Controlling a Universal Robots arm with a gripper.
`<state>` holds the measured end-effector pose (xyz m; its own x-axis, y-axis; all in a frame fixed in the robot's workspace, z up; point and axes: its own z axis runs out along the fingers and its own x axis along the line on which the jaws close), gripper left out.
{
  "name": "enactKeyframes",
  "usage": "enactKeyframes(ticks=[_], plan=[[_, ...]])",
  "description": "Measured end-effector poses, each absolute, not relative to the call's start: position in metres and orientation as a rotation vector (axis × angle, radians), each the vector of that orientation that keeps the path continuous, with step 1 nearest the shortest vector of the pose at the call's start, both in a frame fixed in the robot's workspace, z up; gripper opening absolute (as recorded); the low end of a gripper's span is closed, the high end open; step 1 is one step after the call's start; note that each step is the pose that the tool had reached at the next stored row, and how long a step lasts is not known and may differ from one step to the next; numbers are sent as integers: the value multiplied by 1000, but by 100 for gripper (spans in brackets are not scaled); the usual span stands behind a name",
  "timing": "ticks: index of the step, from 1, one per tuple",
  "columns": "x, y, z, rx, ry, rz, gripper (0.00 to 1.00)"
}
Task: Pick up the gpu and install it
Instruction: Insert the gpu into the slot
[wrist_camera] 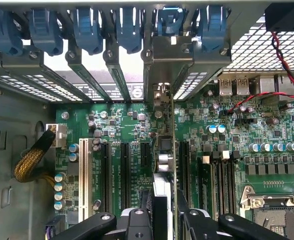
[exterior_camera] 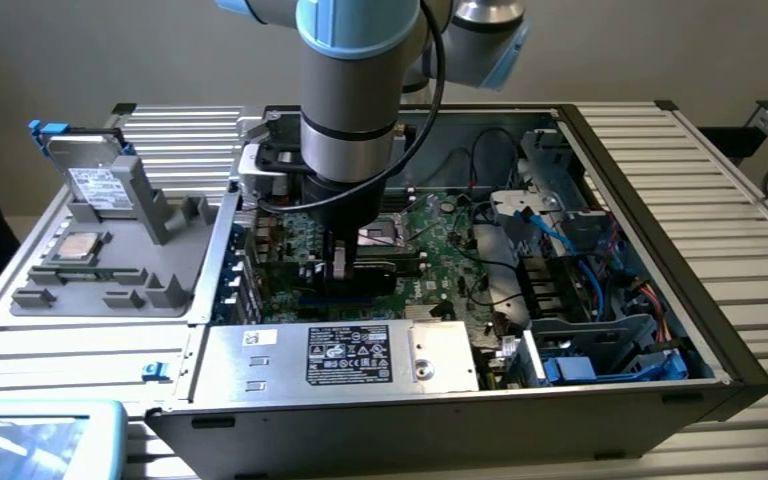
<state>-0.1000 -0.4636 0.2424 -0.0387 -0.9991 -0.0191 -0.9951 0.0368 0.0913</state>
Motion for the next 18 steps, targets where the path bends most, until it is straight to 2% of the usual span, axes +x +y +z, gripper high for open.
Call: enactKeyframes(ticks=[18], plan=[[-101, -461, 242, 2143, -2225, -123, 29]])
